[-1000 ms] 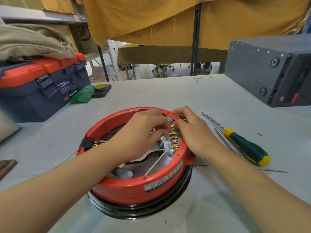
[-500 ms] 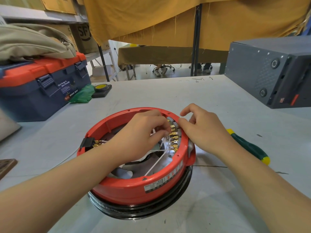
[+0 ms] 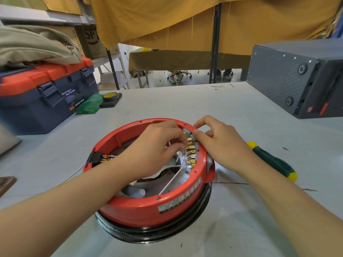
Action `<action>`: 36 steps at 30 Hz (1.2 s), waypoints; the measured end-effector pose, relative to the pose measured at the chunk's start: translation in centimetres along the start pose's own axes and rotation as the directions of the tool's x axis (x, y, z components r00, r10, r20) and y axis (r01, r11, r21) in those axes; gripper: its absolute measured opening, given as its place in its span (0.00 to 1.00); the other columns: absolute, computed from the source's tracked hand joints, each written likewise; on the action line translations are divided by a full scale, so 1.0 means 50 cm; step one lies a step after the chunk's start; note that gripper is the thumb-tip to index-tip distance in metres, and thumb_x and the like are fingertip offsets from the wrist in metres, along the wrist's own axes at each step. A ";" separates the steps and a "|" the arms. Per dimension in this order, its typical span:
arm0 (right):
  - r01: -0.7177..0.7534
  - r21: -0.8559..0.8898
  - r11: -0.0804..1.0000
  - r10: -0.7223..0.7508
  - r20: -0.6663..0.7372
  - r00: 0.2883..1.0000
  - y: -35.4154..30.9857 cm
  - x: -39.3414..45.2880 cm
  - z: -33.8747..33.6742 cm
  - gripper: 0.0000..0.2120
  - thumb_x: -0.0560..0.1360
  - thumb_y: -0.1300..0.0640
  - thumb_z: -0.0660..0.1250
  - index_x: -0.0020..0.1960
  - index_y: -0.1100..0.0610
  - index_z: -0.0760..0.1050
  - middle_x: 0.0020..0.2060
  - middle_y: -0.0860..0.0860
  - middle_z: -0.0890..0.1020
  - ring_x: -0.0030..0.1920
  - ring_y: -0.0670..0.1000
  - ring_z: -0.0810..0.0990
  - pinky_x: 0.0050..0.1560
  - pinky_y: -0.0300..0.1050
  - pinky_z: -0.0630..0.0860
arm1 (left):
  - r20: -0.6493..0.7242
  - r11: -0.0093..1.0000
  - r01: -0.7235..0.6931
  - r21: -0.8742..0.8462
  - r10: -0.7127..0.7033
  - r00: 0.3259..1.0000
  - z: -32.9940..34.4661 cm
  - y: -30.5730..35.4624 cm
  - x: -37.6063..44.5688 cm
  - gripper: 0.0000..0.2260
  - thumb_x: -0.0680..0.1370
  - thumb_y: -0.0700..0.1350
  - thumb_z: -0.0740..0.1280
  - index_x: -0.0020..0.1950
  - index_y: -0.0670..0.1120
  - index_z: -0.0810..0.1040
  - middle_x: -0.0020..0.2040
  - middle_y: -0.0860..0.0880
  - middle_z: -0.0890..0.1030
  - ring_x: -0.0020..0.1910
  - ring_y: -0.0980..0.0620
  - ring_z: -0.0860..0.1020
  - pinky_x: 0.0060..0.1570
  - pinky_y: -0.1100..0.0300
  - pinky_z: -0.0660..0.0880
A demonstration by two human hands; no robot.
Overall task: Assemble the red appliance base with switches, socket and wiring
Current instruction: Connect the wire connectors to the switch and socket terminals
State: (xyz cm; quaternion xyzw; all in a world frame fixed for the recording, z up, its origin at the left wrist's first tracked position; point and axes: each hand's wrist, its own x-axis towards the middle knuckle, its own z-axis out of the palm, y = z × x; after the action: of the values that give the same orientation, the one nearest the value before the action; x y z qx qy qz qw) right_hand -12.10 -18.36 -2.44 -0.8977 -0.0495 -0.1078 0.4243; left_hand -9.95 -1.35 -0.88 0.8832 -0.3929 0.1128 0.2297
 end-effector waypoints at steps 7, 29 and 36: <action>0.014 -0.056 0.998 -0.014 0.000 1.000 0.003 0.000 0.002 0.09 0.81 0.50 0.57 0.56 0.51 0.72 0.30 0.54 0.80 0.34 0.53 0.79 0.41 0.51 0.77 | -0.004 1.000 -0.017 0.010 0.017 1.000 0.004 0.005 0.001 0.04 0.76 0.39 0.67 0.43 0.46 0.81 0.40 0.53 0.75 0.39 0.60 0.72 0.41 0.70 0.66; 0.023 -0.130 0.991 -0.026 -0.018 1.000 0.003 -0.001 0.002 0.08 0.80 0.49 0.57 0.54 0.51 0.71 0.26 0.49 0.74 0.31 0.51 0.73 0.39 0.51 0.74 | -0.011 0.992 -0.112 0.061 0.113 0.993 0.004 0.014 0.002 0.05 0.75 0.35 0.66 0.44 0.40 0.81 0.41 0.46 0.77 0.40 0.50 0.74 0.42 0.56 0.69; 0.019 -0.071 0.997 -0.020 -0.014 1.000 0.005 0.001 0.001 0.08 0.80 0.50 0.58 0.54 0.51 0.72 0.27 0.51 0.76 0.30 0.51 0.74 0.39 0.52 0.76 | -0.035 0.998 -0.066 0.023 0.067 0.997 0.004 0.009 0.000 0.04 0.75 0.37 0.67 0.45 0.44 0.82 0.43 0.50 0.77 0.41 0.55 0.74 0.44 0.60 0.70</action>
State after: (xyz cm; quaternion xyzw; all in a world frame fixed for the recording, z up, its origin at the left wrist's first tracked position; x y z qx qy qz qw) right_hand -11.99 -18.45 -2.65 -0.9108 -0.0512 -0.1201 0.3917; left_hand -10.30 -1.70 -0.92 0.8700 -0.4166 0.1406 0.2230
